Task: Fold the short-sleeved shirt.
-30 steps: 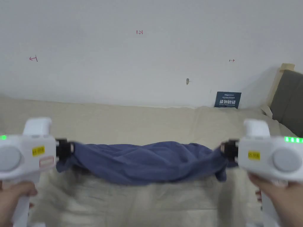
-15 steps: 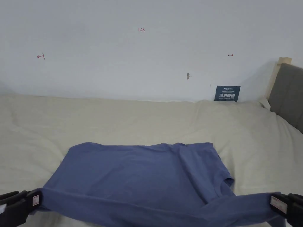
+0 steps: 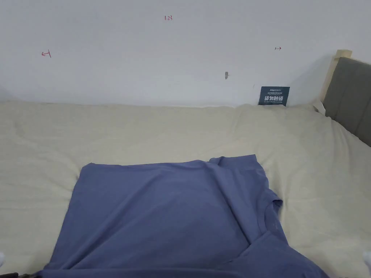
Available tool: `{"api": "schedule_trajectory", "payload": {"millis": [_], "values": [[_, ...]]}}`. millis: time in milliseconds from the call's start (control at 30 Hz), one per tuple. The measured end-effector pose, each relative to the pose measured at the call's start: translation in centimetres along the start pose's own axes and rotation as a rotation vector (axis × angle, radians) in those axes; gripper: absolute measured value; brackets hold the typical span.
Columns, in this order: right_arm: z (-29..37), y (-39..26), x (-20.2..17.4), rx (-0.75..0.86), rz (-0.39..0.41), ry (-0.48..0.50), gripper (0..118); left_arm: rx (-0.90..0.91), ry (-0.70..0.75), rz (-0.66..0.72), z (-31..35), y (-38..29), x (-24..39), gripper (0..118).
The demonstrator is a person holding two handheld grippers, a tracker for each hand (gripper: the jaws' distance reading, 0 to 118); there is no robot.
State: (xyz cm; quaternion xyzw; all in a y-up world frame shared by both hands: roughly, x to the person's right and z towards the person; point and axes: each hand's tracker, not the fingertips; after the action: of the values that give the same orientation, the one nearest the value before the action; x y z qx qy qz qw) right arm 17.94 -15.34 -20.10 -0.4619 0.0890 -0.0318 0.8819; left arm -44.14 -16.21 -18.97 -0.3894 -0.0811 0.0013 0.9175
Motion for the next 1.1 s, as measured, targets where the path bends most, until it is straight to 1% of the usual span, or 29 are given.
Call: {"api": "schedule_trajectory", "payload": {"millis": [67, 133, 200, 233, 267, 300, 333, 367, 400, 433, 467, 533, 600, 633, 667, 700, 733, 767, 800, 833, 867, 900, 933, 967, 1033, 1100], "values": [[-1.6, -0.3, 0.9, -0.05, 0.008, -0.027, 0, 0.0, -0.008, 0.004, -0.5, -0.3, 0.0, 8], [-2.3, -0.3, 0.9, -0.055, -0.014, -0.018, 0, -0.007, -0.007, 0.003, -0.9, -0.4, 0.1, 8], [-2.5, -0.2, 0.5, -0.084, -0.028, -0.049, 0, -0.039, 0.003, -0.013, -1.3, -0.5, 0.1, 8], [-2.5, -0.1, 0.3, -0.08, -0.026, -0.059, 1, -0.058, 0.007, -0.025, -1.3, -0.6, 0.1, 10], [-2.5, 0.1, 0.2, -0.079, -0.022, -0.066, 3, -0.076, 0.024, -0.04, -1.3, -0.8, 0.1, 14], [-2.3, 0.2, 0.1, -0.067, -0.019, -0.081, 14, -0.085, 0.039, -0.047, -1.2, -0.8, 0.0, 28], [-1.8, 0.0, 0.0, -0.017, -0.017, -0.09, 38, -0.082, 0.043, -0.046, -1.0, -1.0, -0.1, 49], [-1.3, 0.0, 0.1, 0.019, -0.017, -0.083, 72, -0.073, 0.052, -0.036, -0.4, -1.2, -0.3, 79], [-0.7, 0.0, 0.0, 0.043, -0.042, -0.074, 108, -0.051, 0.037, -0.001, 0.3, -1.2, -0.5, 115], [0.2, 0.1, -0.2, 0.074, -0.058, -0.076, 111, -0.036, 0.009, 0.041, 1.1, -1.2, -0.6, 117], [1.6, 0.1, -0.5, 0.138, -0.076, -0.063, 111, -0.018, -0.021, 0.076, 2.3, -1.2, -0.9, 115], [3.7, 0.3, -1.6, 0.217, -0.106, -0.034, 111, 0.065, -0.047, 0.141, 3.8, -1.1, -0.7, 115], [5.9, 0.5, -3.7, 0.281, -0.109, 0.007, 111, 0.138, -0.053, 0.193, 5.5, -1.1, -0.5, 116], [6.5, 0.6, -4.8, 0.296, -0.103, 0.022, 111, 0.161, -0.053, 0.216, 6.1, -1.2, -0.4, 116], [7.0, 0.6, -5.9, 0.291, -0.094, 0.059, 111, 0.181, -0.046, 0.231, 6.6, -1.2, -0.2, 116], [7.3, 0.6, -7.0, 0.292, -0.081, 0.107, 103, 0.192, -0.037, 0.248, 7.1, -1.3, 0.2, 114], [7.4, 0.3, -7.9, 0.327, -0.077, 0.144, 71, 0.214, -0.049, 0.259, 7.5, -1.5, 0.4, 101], [7.6, -0.1, -9.1, 0.386, -0.077, 0.16, 9, 0.257, -0.07, 0.273, 8.1, -1.7, 0.7, 70], [7.5, -0.1, -10.1, 0.415, -0.067, 0.149, 0, 0.298, -0.072, 0.274, 8.5, -1.9, 1.1, 11], [6.7, -0.4, -10.9, 0.42, -0.092, 0.159, 0, 0.302, -0.044, 0.263, 8.6, -2.0, 1.5, 0], [6.2, -0.7, -10.9, 0.411, -0.092, 0.156, 0, 0.281, 0.024, 0.223, 8.7, -2.1, 2.1, 0], [5.9, -0.9, -11.2, 0.4, -0.102, 0.202, 0, 0.283, 0.054, 0.204, 9.2, -2.1, 3.2, 0], [5.7, -1.0, -11.4, 0.387, -0.108, 0.252, 0, 0.281, 0.009, 0.214, 9.2, -1.9, 3.2, 0], [5.6, -1.2, -11.8, 0.388, -0.111, 0.251, 0, 0.271, -0.01, 0.214, 9.3, -1.5, 3.0, 0], [5.6, -0.1, -11.7, 0.382, -0.099, 0.253, 0, 0.27, 0.012, 0.208, 10.2, -0.7, 2.8, 0], [5.7, 0.1, -12.2, 0.378, -0.047, 0.247, 0, 0.196, 0.046, 0.207, 9.5, 1.8, 1.2, 0]]}}
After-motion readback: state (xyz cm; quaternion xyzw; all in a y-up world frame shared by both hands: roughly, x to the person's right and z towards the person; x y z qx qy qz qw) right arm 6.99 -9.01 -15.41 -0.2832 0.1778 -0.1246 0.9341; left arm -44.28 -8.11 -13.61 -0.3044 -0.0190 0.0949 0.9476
